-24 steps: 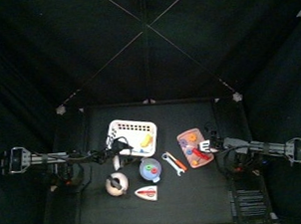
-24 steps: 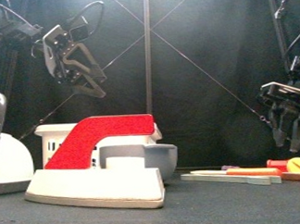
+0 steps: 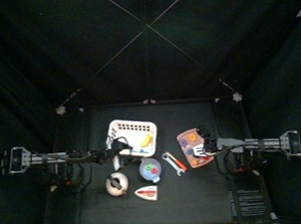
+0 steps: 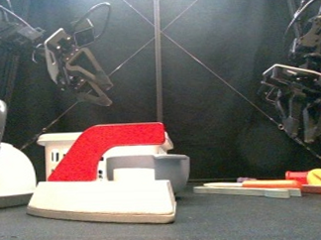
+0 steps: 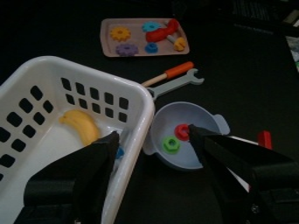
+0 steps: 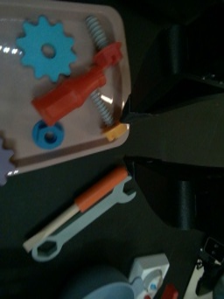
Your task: Grab yellow nut
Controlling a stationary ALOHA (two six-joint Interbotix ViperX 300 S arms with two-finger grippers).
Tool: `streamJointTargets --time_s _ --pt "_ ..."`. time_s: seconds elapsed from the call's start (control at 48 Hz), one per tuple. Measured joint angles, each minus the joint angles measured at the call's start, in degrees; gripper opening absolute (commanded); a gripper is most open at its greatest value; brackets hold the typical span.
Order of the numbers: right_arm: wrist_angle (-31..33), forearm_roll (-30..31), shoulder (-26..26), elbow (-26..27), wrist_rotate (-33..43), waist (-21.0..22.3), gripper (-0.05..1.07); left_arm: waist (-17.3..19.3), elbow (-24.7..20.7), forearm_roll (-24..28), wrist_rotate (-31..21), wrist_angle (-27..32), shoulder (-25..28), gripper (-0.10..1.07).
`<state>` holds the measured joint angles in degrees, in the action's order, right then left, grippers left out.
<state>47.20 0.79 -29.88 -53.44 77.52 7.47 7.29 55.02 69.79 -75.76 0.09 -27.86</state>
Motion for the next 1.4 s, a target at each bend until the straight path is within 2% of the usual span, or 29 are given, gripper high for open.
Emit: streamJointTargets --time_s 0.104,0.208,0.521,0.688,0.958,1.396 --pt "0.18 3.60 2.20 1.49 5.63 -5.63 0.76 0.00 0.18 0.09 0.00 0.00 0.00 0.97" --pt "0.44 7.65 3.60 1.41 12.83 -9.40 0.76 0.00 0.18 0.00 0.00 0.00 0.09 0.97" --pt "0.79 18.28 4.04 -1.58 32.34 -13.45 0.76 0.09 0.18 0.00 0.00 0.00 0.09 0.97" --pt "0.53 18.90 5.71 -2.72 37.71 -14.85 0.76 0.09 0.18 0.00 0.00 0.00 0.00 0.97" --pt "-0.53 19.07 10.81 -2.72 39.46 -16.00 0.76 0.44 0.18 0.00 0.00 0.00 0.00 0.97" --pt "-5.45 19.95 13.36 -2.81 39.46 -15.38 0.76 0.53 0.18 0.09 0.00 0.00 -0.18 0.97"
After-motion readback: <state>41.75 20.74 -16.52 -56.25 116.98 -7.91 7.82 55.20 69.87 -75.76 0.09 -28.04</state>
